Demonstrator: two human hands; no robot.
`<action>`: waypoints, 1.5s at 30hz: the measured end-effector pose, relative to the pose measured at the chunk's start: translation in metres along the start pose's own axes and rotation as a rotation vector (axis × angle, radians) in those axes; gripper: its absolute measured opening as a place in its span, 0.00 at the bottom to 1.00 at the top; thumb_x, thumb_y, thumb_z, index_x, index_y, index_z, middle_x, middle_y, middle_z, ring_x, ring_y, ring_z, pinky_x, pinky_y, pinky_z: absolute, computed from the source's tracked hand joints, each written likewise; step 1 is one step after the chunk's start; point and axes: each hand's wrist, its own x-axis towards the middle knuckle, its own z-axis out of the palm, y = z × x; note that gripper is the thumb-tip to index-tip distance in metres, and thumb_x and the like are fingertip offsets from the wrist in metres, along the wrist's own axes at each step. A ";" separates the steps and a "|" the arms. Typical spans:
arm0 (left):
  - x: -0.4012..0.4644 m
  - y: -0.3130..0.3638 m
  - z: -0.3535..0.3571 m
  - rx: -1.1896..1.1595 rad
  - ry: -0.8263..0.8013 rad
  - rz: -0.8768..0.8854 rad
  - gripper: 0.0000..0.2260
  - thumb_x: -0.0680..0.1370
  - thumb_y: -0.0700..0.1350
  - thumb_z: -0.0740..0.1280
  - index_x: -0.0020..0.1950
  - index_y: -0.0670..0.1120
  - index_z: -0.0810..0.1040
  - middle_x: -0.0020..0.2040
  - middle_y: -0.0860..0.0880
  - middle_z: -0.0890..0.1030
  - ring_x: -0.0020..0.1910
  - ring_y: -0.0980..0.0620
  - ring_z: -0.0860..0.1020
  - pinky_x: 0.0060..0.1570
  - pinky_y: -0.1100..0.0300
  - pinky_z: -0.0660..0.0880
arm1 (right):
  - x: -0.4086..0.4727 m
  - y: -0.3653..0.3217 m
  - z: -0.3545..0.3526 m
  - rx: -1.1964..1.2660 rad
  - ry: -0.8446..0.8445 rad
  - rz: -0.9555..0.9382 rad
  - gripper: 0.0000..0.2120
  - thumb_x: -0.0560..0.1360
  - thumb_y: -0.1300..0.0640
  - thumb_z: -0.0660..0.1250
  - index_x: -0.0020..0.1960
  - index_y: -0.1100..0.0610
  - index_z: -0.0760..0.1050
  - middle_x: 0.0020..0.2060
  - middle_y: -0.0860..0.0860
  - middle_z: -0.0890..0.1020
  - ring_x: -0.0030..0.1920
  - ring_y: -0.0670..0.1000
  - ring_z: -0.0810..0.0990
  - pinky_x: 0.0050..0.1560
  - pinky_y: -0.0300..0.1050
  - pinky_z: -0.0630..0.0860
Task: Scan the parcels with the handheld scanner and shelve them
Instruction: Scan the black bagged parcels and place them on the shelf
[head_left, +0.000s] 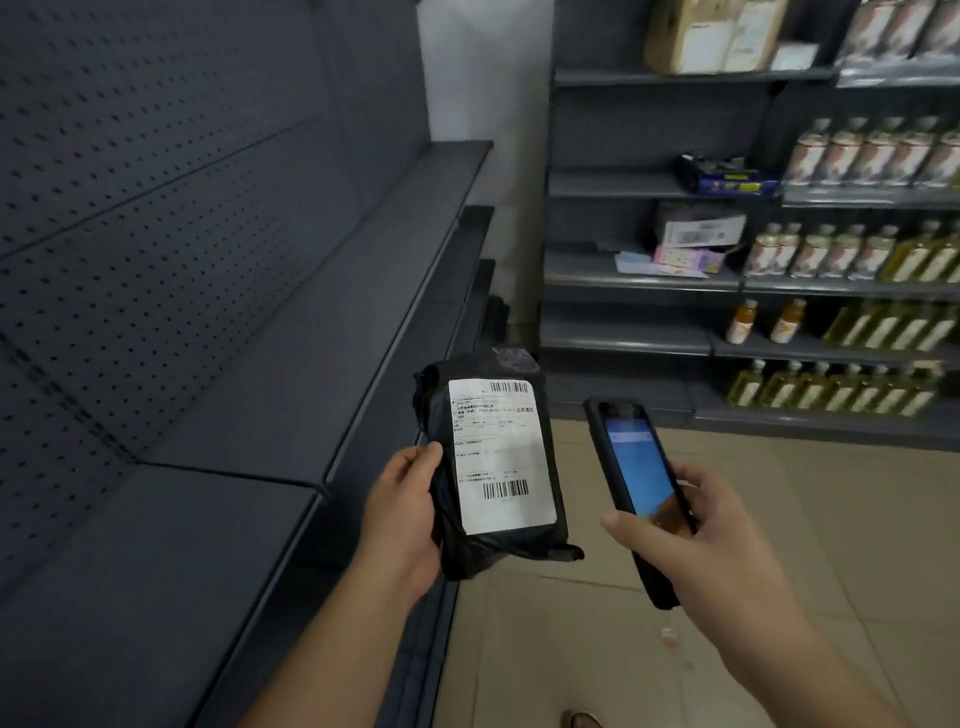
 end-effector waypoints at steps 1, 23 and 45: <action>0.008 0.003 0.000 -0.016 0.028 0.007 0.06 0.85 0.44 0.67 0.52 0.42 0.78 0.46 0.45 0.88 0.41 0.49 0.85 0.42 0.54 0.80 | 0.015 -0.004 0.007 -0.003 -0.034 -0.012 0.33 0.67 0.49 0.83 0.65 0.44 0.70 0.43 0.45 0.83 0.41 0.47 0.84 0.43 0.47 0.80; -0.045 0.026 -0.108 -0.386 0.982 0.166 0.11 0.86 0.44 0.66 0.60 0.36 0.77 0.51 0.40 0.88 0.54 0.36 0.85 0.51 0.43 0.85 | 0.107 -0.083 0.197 -0.218 -1.087 -0.269 0.26 0.65 0.50 0.84 0.55 0.42 0.73 0.46 0.43 0.84 0.45 0.41 0.83 0.46 0.41 0.75; -0.048 0.039 -0.263 -0.350 1.324 0.026 0.13 0.85 0.41 0.62 0.40 0.49 0.73 0.47 0.43 0.81 0.45 0.43 0.79 0.46 0.49 0.77 | 0.042 -0.098 0.317 -0.291 -1.324 -0.267 0.33 0.68 0.49 0.82 0.66 0.43 0.68 0.52 0.45 0.80 0.51 0.44 0.80 0.48 0.41 0.73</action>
